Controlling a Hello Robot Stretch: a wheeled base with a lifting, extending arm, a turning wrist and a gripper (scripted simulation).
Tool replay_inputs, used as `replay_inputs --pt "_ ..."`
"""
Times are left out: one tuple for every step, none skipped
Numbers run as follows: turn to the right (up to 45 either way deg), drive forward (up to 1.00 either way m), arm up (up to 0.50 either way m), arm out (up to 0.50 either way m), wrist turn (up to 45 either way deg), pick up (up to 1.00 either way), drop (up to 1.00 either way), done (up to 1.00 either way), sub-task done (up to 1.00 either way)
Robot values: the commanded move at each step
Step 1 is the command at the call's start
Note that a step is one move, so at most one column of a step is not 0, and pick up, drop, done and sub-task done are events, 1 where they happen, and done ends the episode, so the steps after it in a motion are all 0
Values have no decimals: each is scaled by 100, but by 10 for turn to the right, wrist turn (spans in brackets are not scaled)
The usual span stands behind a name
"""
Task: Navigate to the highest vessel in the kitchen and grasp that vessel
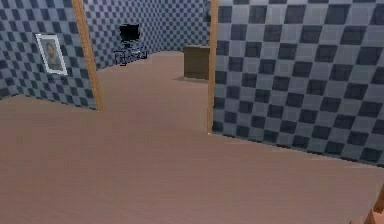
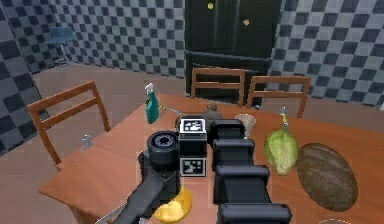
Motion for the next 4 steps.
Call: replay_inputs --pt "0 0 0 0 450 0 0 0 0" --pt "0 0 0 0 450 0 0 0 0" --pt "0 0 0 0 330 0 0 0 0" --pt "0 0 -30 0 0 0 0 0 0"
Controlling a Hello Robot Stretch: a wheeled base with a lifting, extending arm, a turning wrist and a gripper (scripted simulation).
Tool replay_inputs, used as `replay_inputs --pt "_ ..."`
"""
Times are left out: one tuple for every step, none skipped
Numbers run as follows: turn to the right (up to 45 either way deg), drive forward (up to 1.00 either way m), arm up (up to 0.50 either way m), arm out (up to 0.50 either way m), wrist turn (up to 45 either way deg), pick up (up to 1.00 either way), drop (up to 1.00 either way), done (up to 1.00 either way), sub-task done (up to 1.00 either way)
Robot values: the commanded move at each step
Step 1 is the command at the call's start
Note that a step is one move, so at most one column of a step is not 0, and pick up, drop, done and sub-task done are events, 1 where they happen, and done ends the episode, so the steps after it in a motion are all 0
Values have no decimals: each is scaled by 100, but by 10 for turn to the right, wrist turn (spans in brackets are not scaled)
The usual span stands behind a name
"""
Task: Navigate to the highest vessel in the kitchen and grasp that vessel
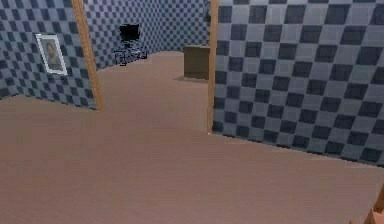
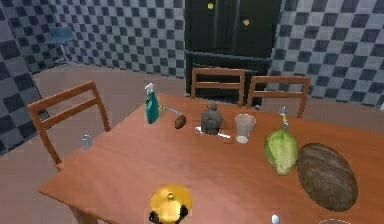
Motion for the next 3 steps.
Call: replay_inputs --pt "0 0 0 0 0 100 0 0 0" --pt "0 0 10 0 0 0 0 0 0" --pt "0 0 0 0 0 0 0 100 0"
